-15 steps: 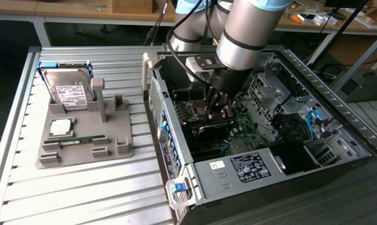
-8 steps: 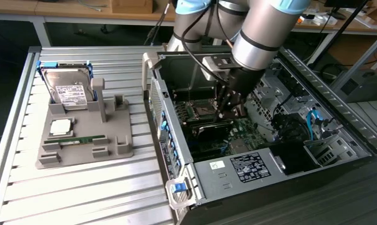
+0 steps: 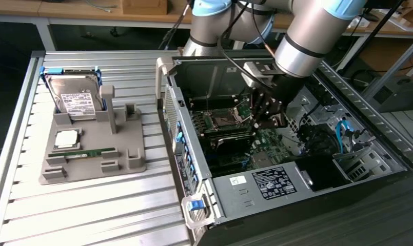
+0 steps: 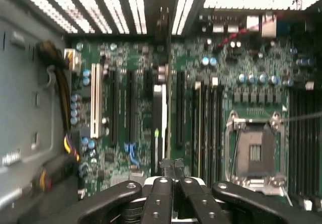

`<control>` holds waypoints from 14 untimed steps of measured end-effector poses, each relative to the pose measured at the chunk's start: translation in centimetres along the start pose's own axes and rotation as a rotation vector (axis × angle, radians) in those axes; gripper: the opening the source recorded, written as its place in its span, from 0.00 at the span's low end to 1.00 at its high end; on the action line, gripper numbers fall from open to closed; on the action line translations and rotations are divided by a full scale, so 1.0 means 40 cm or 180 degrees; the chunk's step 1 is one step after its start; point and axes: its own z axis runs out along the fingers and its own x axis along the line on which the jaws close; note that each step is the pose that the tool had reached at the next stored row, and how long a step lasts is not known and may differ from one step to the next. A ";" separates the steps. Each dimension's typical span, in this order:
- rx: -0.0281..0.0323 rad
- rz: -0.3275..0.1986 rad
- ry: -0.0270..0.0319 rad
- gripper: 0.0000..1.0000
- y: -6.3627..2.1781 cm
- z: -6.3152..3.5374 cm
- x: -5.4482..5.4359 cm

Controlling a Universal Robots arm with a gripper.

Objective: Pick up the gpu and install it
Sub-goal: 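Insert the gpu into the slot, then press down on the gpu until it lock into place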

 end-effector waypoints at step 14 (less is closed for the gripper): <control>-0.0033 0.0000 -0.0001 0.11 -0.041 -0.003 0.002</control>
